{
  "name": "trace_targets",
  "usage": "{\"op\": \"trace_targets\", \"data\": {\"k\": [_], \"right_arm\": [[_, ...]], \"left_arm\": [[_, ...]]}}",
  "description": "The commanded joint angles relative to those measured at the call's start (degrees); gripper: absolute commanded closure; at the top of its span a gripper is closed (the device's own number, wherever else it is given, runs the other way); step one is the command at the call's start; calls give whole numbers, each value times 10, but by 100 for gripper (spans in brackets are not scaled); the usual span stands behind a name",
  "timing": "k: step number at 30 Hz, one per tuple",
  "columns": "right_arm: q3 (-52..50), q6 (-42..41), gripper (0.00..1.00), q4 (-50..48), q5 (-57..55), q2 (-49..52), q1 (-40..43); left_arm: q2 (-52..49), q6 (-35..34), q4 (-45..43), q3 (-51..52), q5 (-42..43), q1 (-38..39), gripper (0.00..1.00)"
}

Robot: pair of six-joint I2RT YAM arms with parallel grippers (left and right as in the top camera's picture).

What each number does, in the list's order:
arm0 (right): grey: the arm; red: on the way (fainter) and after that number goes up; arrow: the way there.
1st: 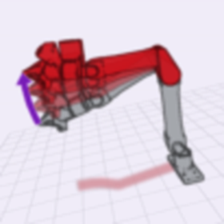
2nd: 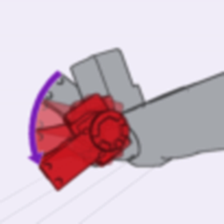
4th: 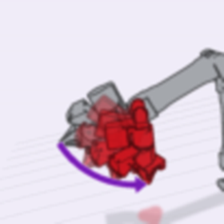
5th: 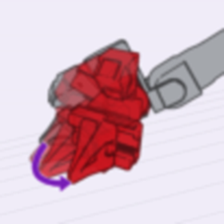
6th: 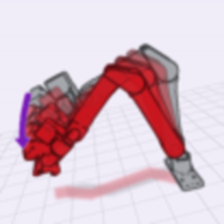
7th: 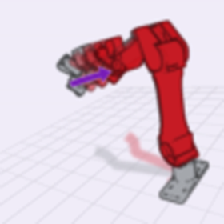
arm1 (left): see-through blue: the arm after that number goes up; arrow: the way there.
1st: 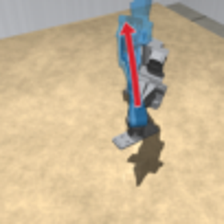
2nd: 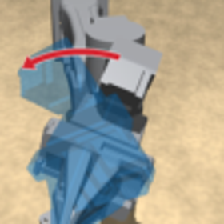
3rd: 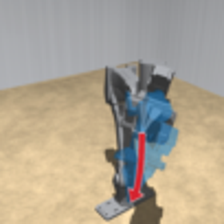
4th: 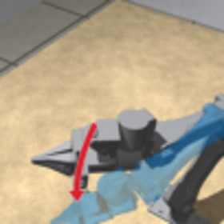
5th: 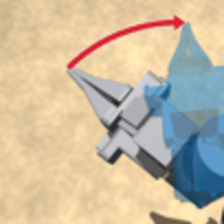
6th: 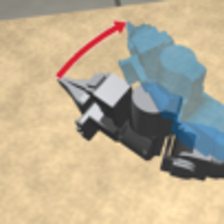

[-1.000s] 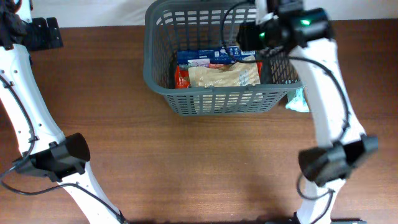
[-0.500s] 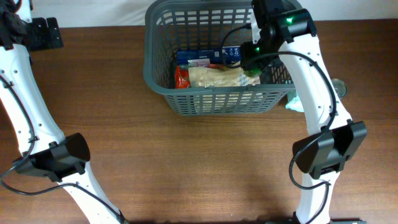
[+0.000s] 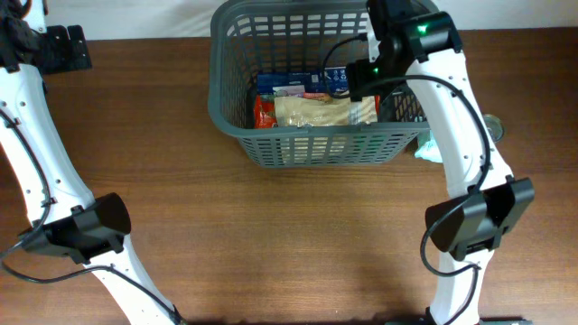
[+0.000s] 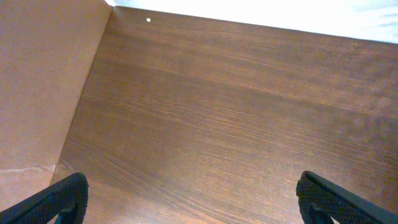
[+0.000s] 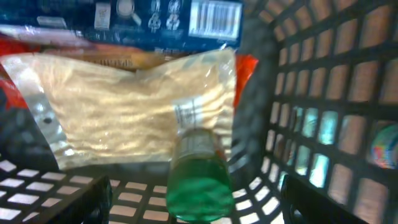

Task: Pack container
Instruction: 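Lift the jar with the right gripper, drop it into the basket, then move the right gripper to the tin can and grasp it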

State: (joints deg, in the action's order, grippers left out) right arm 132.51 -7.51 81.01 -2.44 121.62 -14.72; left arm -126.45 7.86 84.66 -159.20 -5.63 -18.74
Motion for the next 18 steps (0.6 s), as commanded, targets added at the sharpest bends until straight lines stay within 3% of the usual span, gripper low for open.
{"op": "trace_targets", "data": {"k": [1, 8, 14, 18], "right_arm": [[63, -2, 19, 6, -57, -71, 1], [202, -2, 14, 31, -88, -179, 76], [210, -47, 9, 56, -75, -240, 284], [147, -65, 9, 69, -7, -226, 410]], "left_arm": [[-3, -5, 1, -2, -2, -2, 1], [-3, -5, 1, -2, -2, -2, 1], [-3, -5, 1, -2, -2, -2, 1], [-3, -5, 1, -2, -2, -2, 1]]}}
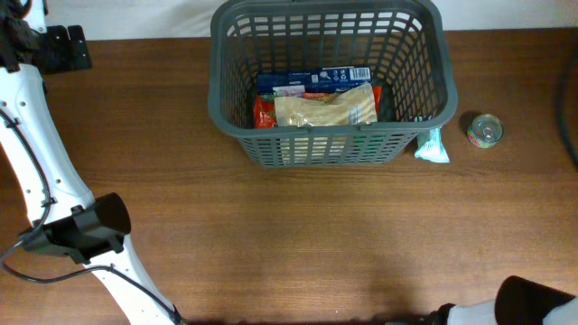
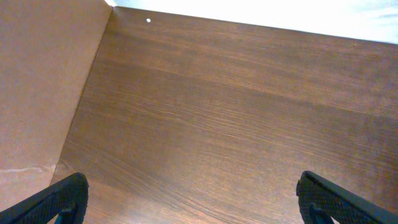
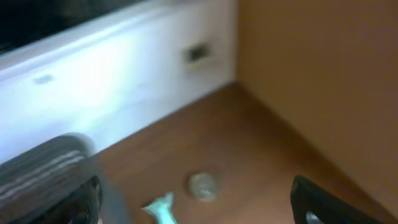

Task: Pack container
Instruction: 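Move the right gripper to the tin can and grasp it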

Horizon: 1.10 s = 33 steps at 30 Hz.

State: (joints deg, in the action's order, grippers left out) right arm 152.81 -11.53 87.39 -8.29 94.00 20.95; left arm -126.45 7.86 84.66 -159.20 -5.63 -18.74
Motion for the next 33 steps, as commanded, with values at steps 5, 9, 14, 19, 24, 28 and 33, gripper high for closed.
{"op": "trace_targets", "data": {"k": [5, 9, 14, 19, 24, 28, 33], "right_arm": [[-230, -25, 9, -47, 96, 83, 90], [-337, -50, 11, -108, 129, 125, 73], [-383, -51, 11, -172, 124, 200, 37], [-383, -52, 11, -218, 110, 268, 18], [-383, -55, 11, -243, 90, 325, 16], [-383, -55, 11, -255, 84, 360, 16], [-383, -55, 10, -271, 72, 386, 16]], "left_arm": [[-3, -5, 1, -2, -2, -2, 1], [-3, -5, 1, -2, -2, -2, 1], [-3, -5, 1, -2, -2, -2, 1], [-3, -5, 1, -2, -2, -2, 1], [-3, -5, 1, -2, -2, -2, 1], [-3, -5, 1, -2, -2, -2, 1], [-3, -5, 1, -2, -2, -2, 1]]}}
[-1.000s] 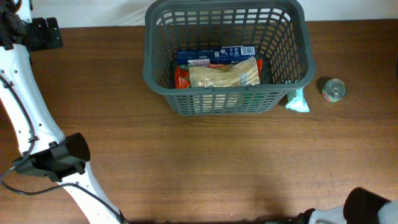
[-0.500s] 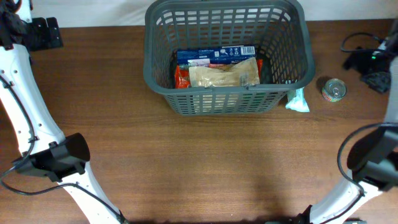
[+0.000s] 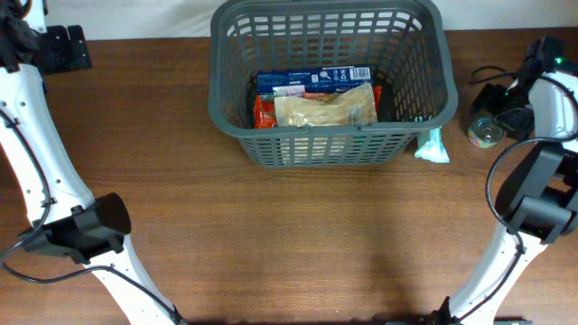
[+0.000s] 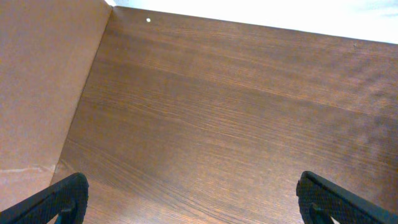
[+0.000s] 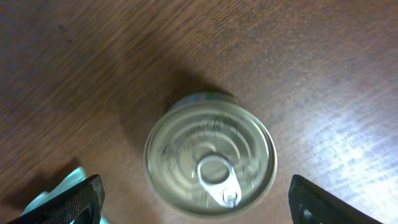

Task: Pack container
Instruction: 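Move the right gripper to the tin can and grasp it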

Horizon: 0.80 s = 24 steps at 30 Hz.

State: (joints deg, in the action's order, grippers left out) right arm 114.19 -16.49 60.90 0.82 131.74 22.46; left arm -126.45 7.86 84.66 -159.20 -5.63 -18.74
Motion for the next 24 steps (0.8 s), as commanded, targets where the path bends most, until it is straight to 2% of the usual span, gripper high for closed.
{"op": "trace_targets", "data": {"k": [1, 10, 24], "right_arm": [[3, -5, 10, -12, -19, 14, 1], [3, -5, 6, -33, -15, 36, 1], [2, -3, 7, -37, -15, 44, 0]], "left_arm": [[-3, -5, 1, -2, -2, -2, 1], [-3, -5, 1, -2, -2, -2, 1], [-3, -5, 1, -2, -2, -2, 1]]}}
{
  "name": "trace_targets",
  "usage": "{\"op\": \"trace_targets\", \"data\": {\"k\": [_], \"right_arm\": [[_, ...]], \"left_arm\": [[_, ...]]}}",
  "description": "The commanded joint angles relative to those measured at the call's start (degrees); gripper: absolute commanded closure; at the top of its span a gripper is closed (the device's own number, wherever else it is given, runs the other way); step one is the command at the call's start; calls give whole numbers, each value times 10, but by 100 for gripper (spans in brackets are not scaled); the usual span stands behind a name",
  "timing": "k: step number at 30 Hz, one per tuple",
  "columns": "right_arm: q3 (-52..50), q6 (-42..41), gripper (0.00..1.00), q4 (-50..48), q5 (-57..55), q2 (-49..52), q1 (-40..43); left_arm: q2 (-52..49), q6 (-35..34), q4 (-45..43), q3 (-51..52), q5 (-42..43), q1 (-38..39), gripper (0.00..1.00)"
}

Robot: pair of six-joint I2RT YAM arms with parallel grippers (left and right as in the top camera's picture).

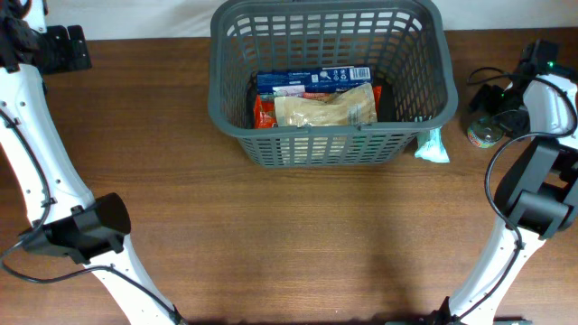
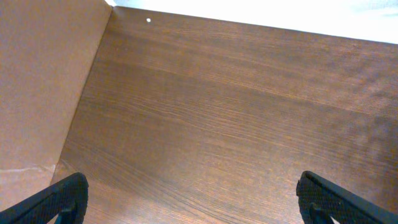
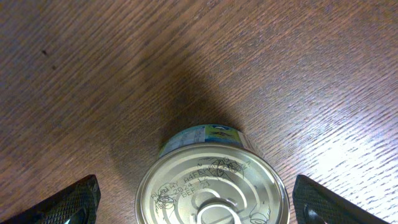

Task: Pack container
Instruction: 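Move the right gripper to the tin can and grasp it, then carry the tin can into the basket and release it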

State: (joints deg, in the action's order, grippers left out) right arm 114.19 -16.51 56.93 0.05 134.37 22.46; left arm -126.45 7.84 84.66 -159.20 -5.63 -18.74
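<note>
A grey plastic basket point(image 1: 226, 108) stands at the back of the table, holding a blue box point(image 1: 312, 78), a pale bag point(image 1: 325, 109) and a red packet point(image 1: 262, 113). To its right a small tin can point(image 1: 485, 133) stands upright on the wood; in the right wrist view the can point(image 3: 211, 186) fills the lower middle, lid up. My right gripper point(image 3: 196, 208) is open just above it, one finger on each side of the can. My left gripper point(image 2: 193, 199) is open over bare wood at the far left back corner.
A teal packet point(image 1: 433, 146) lies on the table against the basket's right front corner. A brown wall point(image 2: 37, 87) borders the table's left side in the left wrist view. The dark wooden table point(image 1: 298, 244) stretches in front of the basket.
My right gripper is closer to the can, which now looks larger and sits lower in the right wrist view. The left arm has not moved.
My right gripper was inside the basket over a green bottle beside the pale bag. Then the arm was out of the overhead view. Later the gripper was open above the can right of the basket, and now it is lower over that can.
</note>
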Motion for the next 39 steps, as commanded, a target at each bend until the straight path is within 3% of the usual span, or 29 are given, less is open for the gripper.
{"op": "trace_targets", "data": {"k": [1, 9, 22, 35, 39], "right_arm": [[2, -3, 7, 6, -7, 19, 0], [2, -3, 8, 22, -7, 30, 0], [-1, -3, 19, 29, -14, 52, 1], [12, -3, 39, 58, -7, 49, 2], [60, -3, 39, 91, -5, 24, 2]], "left_arm": [[-3, -5, 1, -2, -2, -2, 1], [-3, -5, 1, -2, -2, -2, 1], [-3, -5, 1, -2, -2, -2, 1], [-3, -5, 1, -2, -2, -2, 1], [-3, -5, 1, -2, -2, -2, 1]]}}
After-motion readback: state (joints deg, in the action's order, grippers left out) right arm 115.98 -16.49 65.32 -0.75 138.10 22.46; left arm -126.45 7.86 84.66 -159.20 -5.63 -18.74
